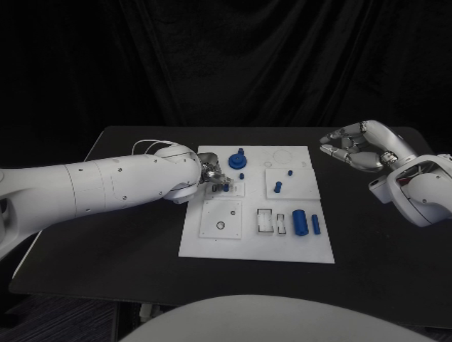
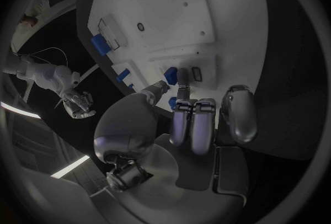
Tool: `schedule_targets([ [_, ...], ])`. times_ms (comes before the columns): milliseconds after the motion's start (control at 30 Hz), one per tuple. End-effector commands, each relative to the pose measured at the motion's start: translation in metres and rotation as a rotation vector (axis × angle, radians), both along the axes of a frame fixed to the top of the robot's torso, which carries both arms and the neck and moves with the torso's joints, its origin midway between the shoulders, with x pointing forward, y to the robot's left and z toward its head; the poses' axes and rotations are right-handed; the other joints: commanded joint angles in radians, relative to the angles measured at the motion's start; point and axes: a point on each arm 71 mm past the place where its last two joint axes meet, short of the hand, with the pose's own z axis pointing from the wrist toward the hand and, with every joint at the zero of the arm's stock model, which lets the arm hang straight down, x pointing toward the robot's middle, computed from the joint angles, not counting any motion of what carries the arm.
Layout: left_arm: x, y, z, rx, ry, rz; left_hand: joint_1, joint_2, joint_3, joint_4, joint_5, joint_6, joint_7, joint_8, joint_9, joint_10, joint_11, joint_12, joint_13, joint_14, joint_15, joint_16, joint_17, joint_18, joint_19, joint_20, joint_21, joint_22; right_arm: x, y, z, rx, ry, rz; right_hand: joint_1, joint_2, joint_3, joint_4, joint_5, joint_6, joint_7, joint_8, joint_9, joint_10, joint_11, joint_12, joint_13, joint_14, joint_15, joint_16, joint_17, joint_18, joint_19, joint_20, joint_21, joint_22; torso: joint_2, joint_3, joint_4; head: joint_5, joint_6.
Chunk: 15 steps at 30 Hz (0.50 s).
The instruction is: Assemble the parts on the task board
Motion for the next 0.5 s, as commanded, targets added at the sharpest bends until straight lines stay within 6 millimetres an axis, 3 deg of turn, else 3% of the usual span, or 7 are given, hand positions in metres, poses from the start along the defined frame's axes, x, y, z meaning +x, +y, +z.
schedule_targets([
  [33, -0.0023, -0.0001, -0.0036, 0.001, 0.015, -0.014, -0.016, -0.001, -0.036, 0.024, -0.011, 0.008, 0.005, -0.012, -0.003, 0.107, 0.008, 0.004, 0.263, 0.102, 0.007, 0.003, 0.263, 0.009, -0.002, 0.005, -0.006, 0.003, -0.0003, -0.0007, -0.0021, -0.008, 0.015, -0.008, 0.007, 0.0, 0.004, 0.0, 0.003, 0.002, 0.003, -0.003, -0.001, -0.006, 0.002, -0.003, -0.001, 0.002, 0.004, -0.006, 0.014, 0.012, 0.002, 0.001, -0.002, 0.142, 0.0, 0.0001, 0.0002, 0.0, 0.0],
  [267, -0.0019, 0.0013, -0.0043, 0.006, 0.018, -0.01, -0.02, 0.009, -0.107, 0.086, -0.044, 0.024, 0.003, -0.028, 0.001, 0.107, 0.007, 0.004, 0.263, 0.102, 0.006, 0.003, 0.263, 0.009, 0.003, 0.004, -0.006, 0.011, -0.0004, -0.0008, -0.0024, -0.008, 0.017, -0.009, 0.007, -0.001, 0.004, 0.001, 0.002, 0.002, 0.003, -0.003, -0.001, -0.006, 0.002, -0.003, -0.001, 0.002, 0.004, -0.006, 0.013, 0.013, 0.002, 0.001, -0.004, 0.141, 0.0, 0.0, 0.0001, 0.001, 0.0],
  [500, -0.0019, 0.0025, -0.0042, 0.004, 0.014, -0.004, -0.013, 0.018, -0.157, 0.128, -0.073, 0.058, -0.007, -0.017, 0.022, 0.107, -0.001, 0.004, 0.263, 0.102, 0.0, 0.003, 0.263, 0.006, 0.013, 0.0, 0.001, 0.029, -0.0005, -0.0012, -0.0026, -0.009, 0.019, -0.01, 0.006, -0.001, 0.004, 0.001, 0.002, 0.003, 0.003, -0.003, -0.001, -0.006, 0.003, -0.002, 0.0, 0.002, 0.004, -0.006, 0.013, 0.012, 0.002, 0.001, -0.004, 0.142, 0.0, -0.0003, 0.0001, 0.003, 0.0],
])
